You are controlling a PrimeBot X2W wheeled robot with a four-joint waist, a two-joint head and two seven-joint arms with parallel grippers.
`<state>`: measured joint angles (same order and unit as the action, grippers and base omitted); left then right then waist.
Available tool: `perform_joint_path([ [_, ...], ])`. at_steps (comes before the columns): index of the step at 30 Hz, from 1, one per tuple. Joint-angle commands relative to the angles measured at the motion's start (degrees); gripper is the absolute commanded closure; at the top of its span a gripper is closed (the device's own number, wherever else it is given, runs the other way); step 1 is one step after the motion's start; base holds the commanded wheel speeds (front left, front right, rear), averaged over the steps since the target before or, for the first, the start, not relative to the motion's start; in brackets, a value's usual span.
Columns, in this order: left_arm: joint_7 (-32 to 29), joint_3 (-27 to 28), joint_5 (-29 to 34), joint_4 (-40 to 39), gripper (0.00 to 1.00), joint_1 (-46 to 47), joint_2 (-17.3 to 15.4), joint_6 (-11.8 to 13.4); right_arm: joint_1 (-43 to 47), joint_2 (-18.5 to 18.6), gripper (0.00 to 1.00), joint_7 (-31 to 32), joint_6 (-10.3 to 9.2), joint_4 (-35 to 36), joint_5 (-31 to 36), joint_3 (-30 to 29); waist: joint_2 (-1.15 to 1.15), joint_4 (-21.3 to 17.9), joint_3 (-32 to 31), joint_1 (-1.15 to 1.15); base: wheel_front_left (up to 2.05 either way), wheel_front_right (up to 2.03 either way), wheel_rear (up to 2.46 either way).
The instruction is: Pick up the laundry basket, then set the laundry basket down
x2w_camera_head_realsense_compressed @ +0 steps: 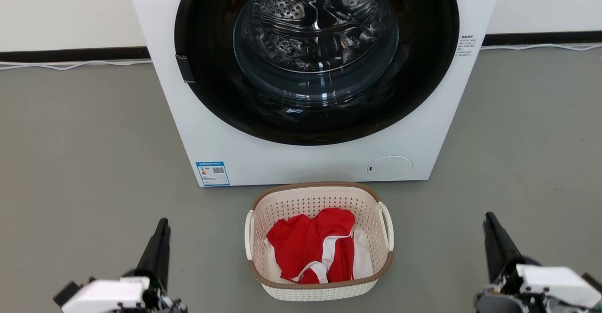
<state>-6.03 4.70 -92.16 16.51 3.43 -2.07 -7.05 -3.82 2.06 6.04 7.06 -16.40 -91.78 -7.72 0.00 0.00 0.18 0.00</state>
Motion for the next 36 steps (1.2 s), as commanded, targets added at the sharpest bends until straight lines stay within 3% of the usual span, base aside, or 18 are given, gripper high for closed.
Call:
perform_joint_path([
  [1, 0.3, -0.2, 0.0, -0.3, 0.00, 0.0, -0.1, 0.0, -0.1, 0.0, 0.00, -0.2, 0.01, 0.3, 0.0, 0.1, 0.00, 0.0, 0.0, 0.00, 0.00, 0.00, 0.00],
  [7, 1.1, -0.8, 0.2, -0.5, 0.00, -0.1, -0.1, 0.0, 0.2, 0.1, 0.00, -1.1, 0.02, 0.8, 0.3, 0.6, 0.00, 0.0, -0.1, 0.13, 0.00, 0.00, 0.00],
  [11, 1.8, -1.2, 0.3, -0.6, 0.00, -0.2, -0.1, 0.0, 0.5, 0.1, 0.00, -1.8, 0.04, 1.2, 0.7, 1.1, 0.00, 0.0, 0.0, 0.01, 0.00, 0.00, 0.00],
  [19, 3.1, -1.9, 2.4, -0.4, 0.00, -0.2, -0.2, -0.1, 0.7, 0.6, 0.00, -3.2, 0.06, 1.2, 3.4, 2.1, 0.00, -0.1, 0.1, 0.00, 0.00, 0.00, 0.00],
  [36, 6.0, -2.9, 14.7, 0.1, 0.00, 0.3, -0.3, 0.1, 0.5, 1.3, 0.00, -6.0, 0.12, 1.3, 20.7, 2.9, 0.00, -0.3, 0.2, 0.00, 0.00, 0.00, 0.00],
])
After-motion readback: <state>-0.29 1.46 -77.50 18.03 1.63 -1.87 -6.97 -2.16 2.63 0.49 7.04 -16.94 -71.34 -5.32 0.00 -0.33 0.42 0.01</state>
